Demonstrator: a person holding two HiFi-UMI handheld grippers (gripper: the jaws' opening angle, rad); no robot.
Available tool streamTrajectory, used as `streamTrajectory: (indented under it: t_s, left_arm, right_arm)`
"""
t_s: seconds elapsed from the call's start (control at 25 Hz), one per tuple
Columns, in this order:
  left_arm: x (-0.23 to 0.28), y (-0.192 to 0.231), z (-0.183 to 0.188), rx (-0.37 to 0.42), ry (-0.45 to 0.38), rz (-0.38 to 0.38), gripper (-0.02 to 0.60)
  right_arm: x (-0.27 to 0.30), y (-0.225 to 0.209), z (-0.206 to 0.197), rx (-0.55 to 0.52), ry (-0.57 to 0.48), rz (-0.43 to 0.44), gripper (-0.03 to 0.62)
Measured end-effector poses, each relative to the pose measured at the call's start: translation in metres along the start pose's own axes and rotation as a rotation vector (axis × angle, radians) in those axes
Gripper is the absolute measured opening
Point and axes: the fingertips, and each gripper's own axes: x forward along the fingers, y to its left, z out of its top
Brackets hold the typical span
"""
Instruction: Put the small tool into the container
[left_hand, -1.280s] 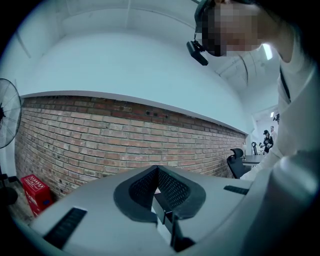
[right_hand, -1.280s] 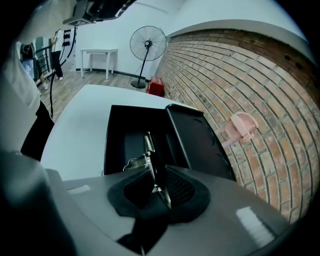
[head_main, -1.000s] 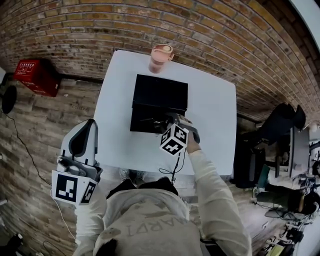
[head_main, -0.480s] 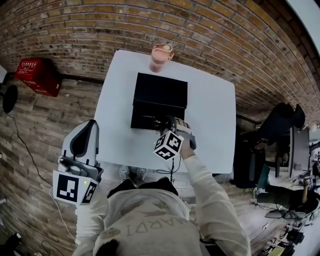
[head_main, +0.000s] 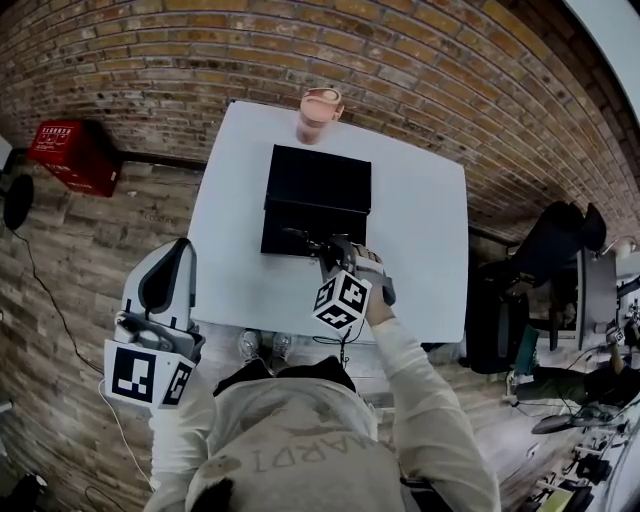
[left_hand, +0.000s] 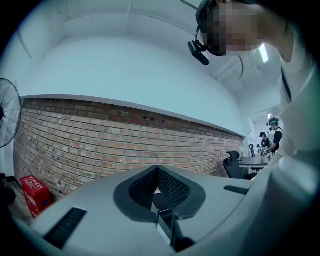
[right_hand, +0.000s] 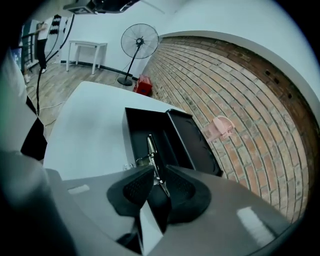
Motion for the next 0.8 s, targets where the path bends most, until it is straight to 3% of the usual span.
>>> streamTrajectory:
  t_s: [0.12,0.32,0.48,0.8]
  left_arm:
    - [-0.002,-0.001,0.001,0.003,-0.003,-0.009,0.005]
    - [-0.002,-0.003,0.004,0.005,-0.01,-0.033,0.005]
    - [-0.001,-0.011,0.006,0.007,-0.016,-0.064,0.005]
    - [0.007,-0.036,0.013,0.031,-0.026,-0.161,0.005]
  right_arm:
    - [-0.01,-0.002,0.001,0.087,-0.028,-0.015,0.011]
    - [-0.032,-0.005,0.008,0.333,-0.115,0.034,0.009]
    - [-0.059,-0.018,0.015,0.522,-0.224,0.017,0.008]
    - [-0.11,-0.039,0.013,0.717,-0.345,-0.086,0.009]
